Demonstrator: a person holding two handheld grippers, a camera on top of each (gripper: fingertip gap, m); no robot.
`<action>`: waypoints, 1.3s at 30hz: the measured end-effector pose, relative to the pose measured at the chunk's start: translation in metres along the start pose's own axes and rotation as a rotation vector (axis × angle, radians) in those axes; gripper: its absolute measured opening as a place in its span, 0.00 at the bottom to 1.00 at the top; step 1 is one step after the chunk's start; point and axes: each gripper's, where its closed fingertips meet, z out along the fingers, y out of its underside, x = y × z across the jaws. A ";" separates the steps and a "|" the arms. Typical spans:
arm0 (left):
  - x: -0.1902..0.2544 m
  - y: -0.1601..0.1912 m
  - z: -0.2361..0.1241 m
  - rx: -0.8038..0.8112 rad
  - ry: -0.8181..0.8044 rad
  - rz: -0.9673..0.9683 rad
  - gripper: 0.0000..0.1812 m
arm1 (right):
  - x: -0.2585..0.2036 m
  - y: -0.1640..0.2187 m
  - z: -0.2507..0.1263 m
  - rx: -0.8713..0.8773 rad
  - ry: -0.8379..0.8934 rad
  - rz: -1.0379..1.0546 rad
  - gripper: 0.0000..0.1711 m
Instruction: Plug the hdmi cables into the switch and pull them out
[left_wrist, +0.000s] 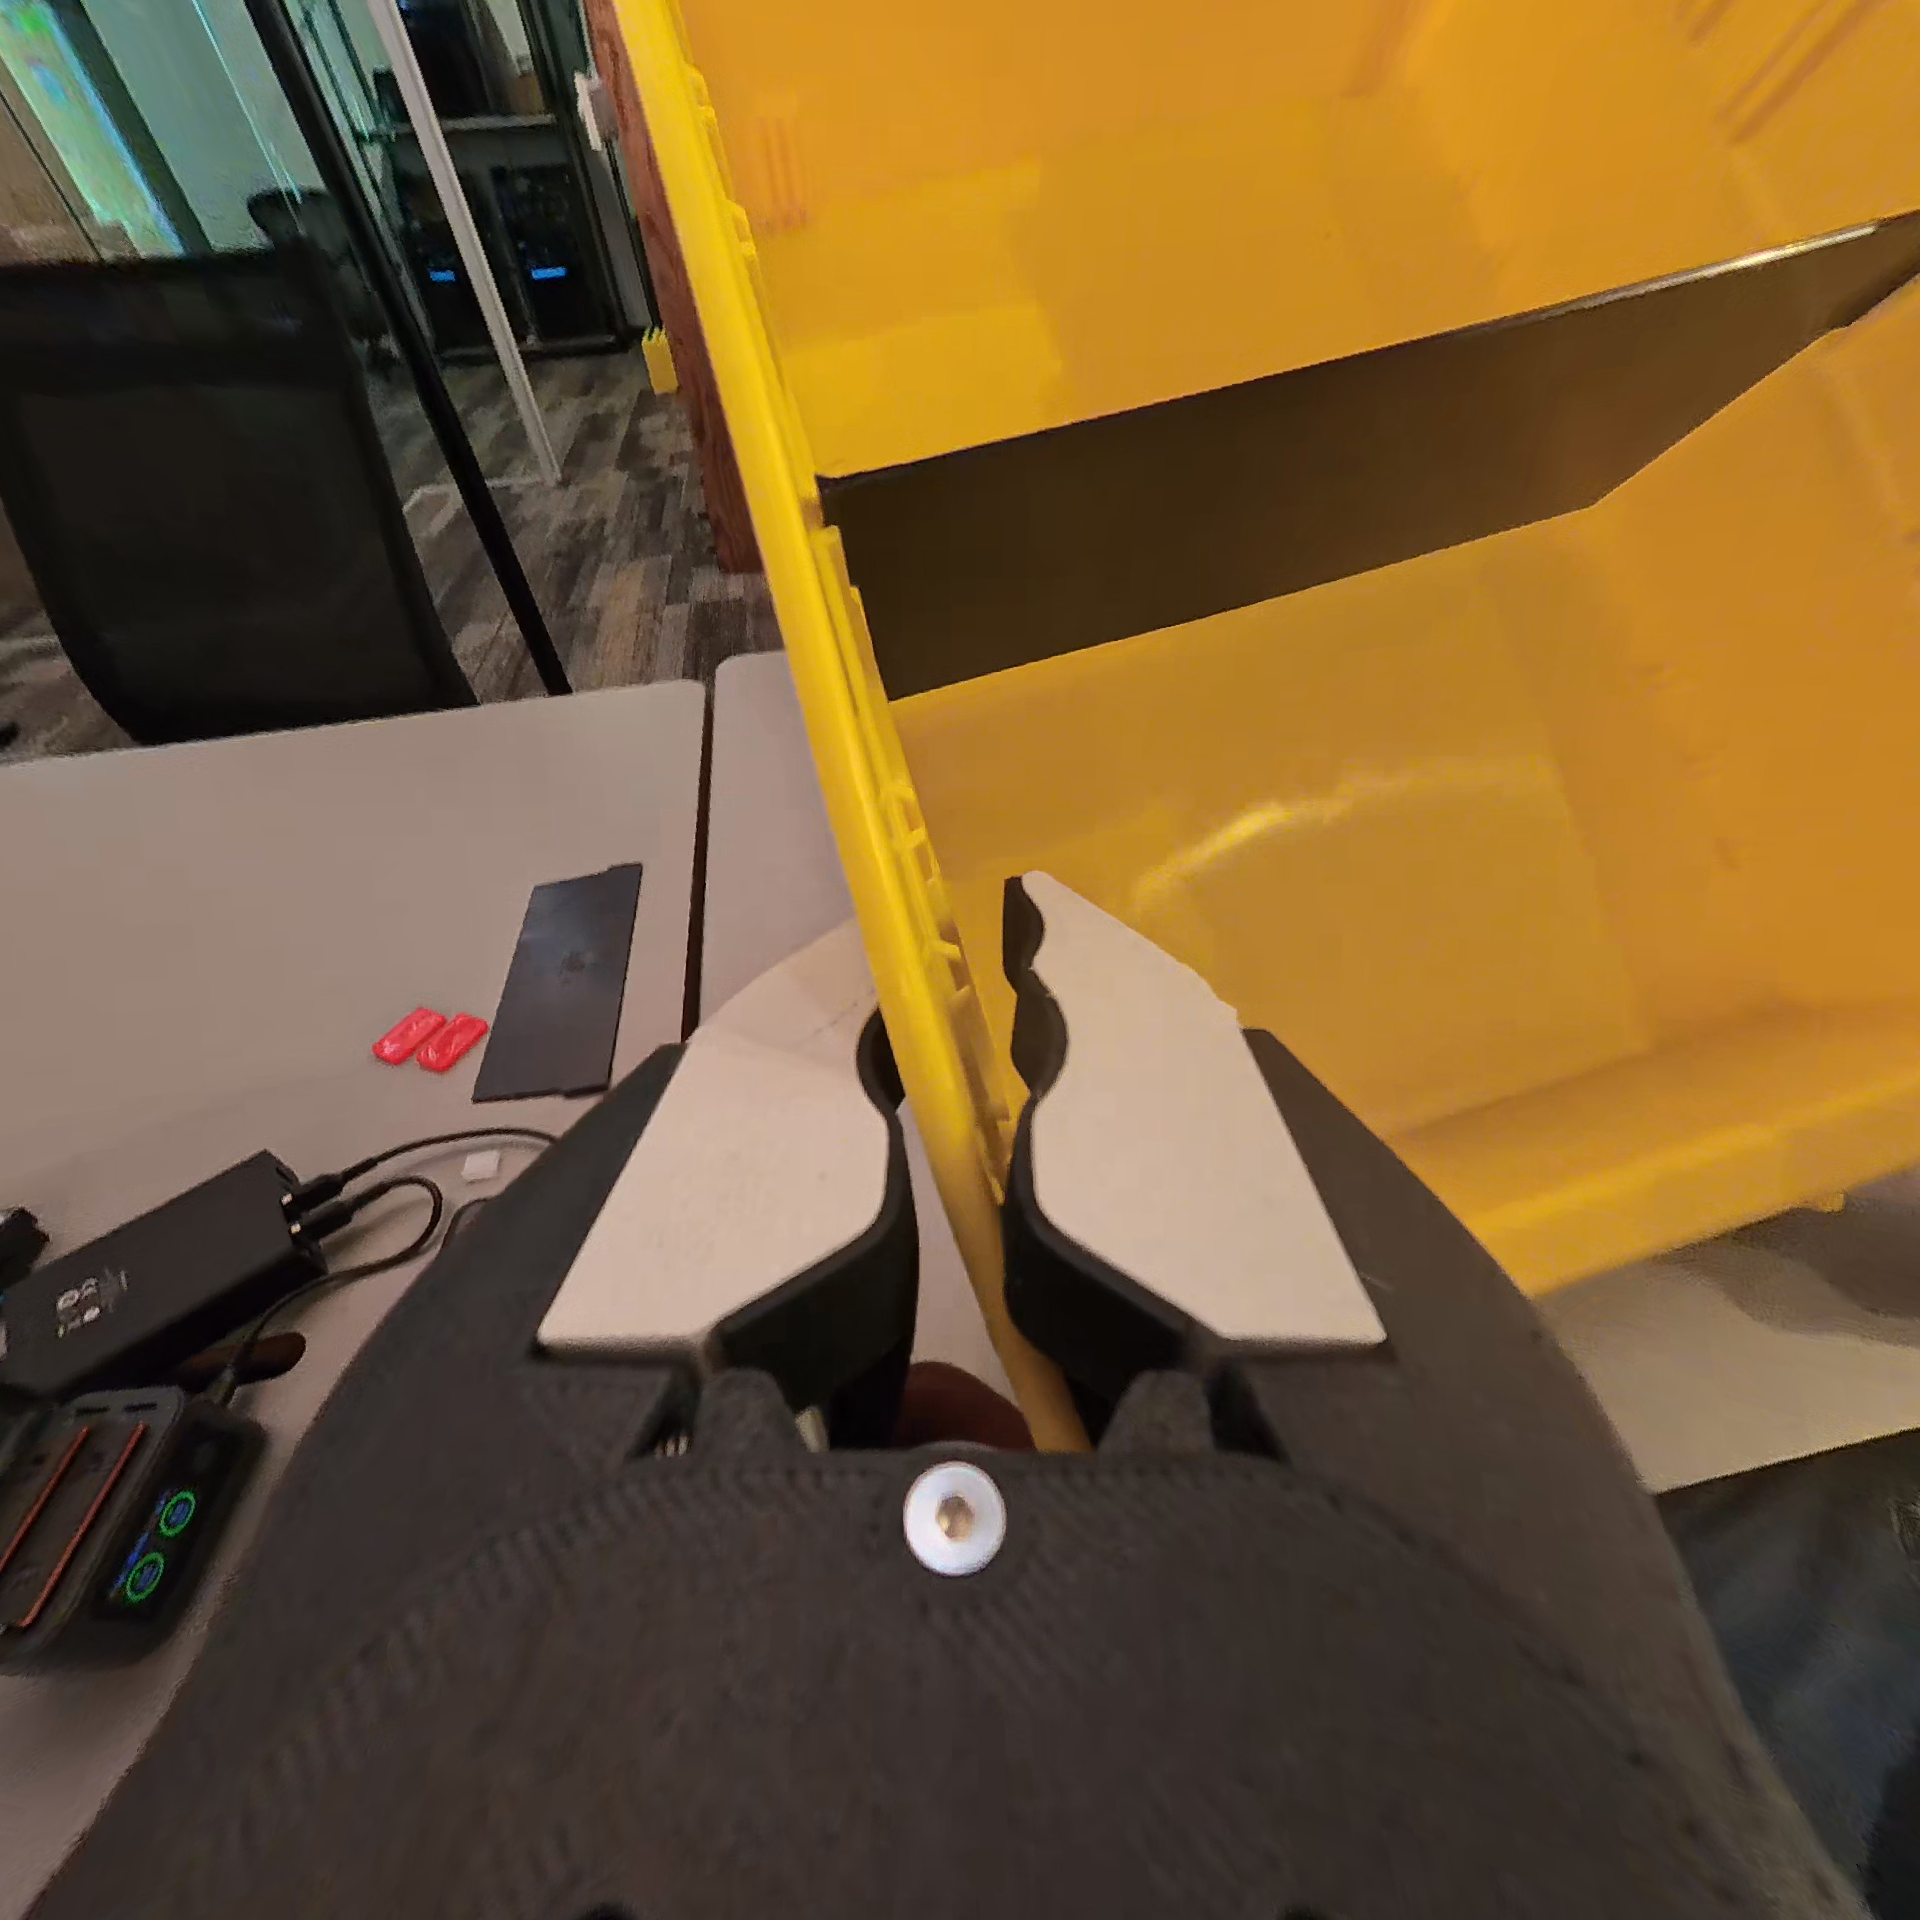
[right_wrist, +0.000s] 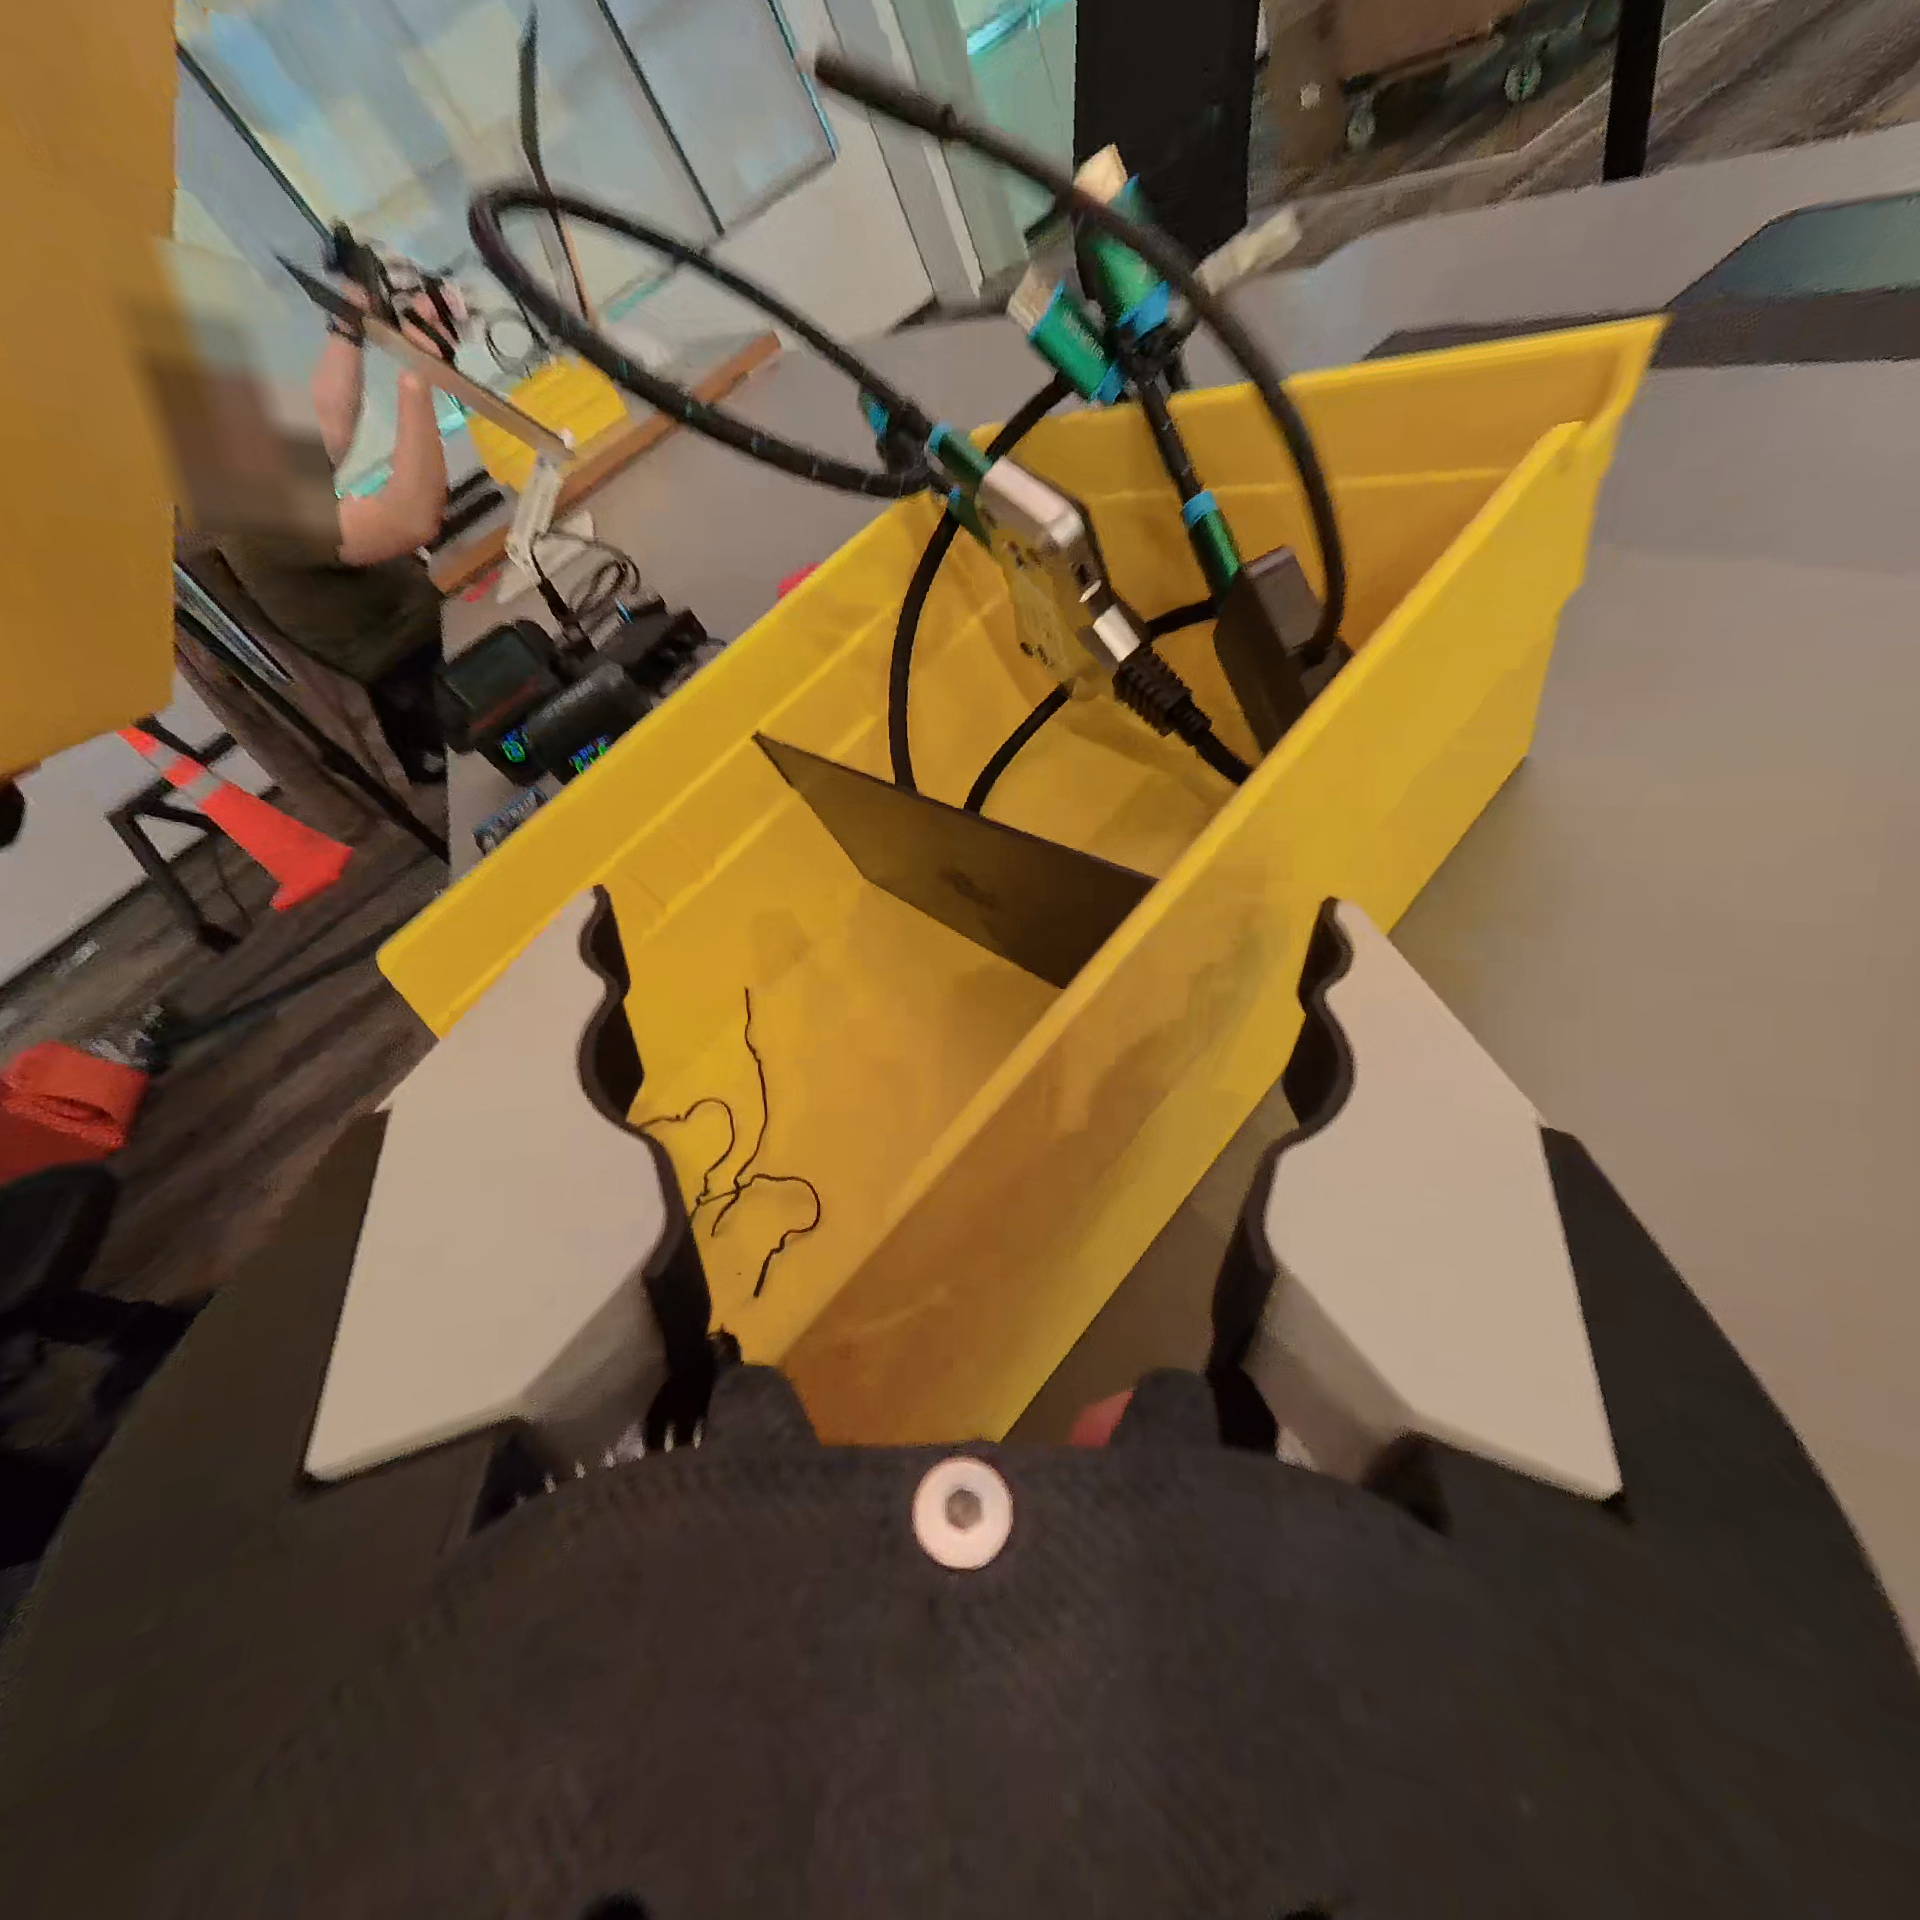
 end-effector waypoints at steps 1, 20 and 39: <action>0.006 -0.006 -0.001 0.015 0.009 0.001 0.08 | 0.001 -0.005 -0.003 0.025 -0.007 0.013 0.75; 0.312 -0.029 0.140 -0.013 0.441 0.096 0.08 | -0.014 -0.077 -0.339 0.707 0.219 -0.374 0.69; 0.496 0.125 0.185 -0.411 0.661 -0.015 0.15 | 0.061 0.022 -0.375 0.345 0.738 -0.347 0.45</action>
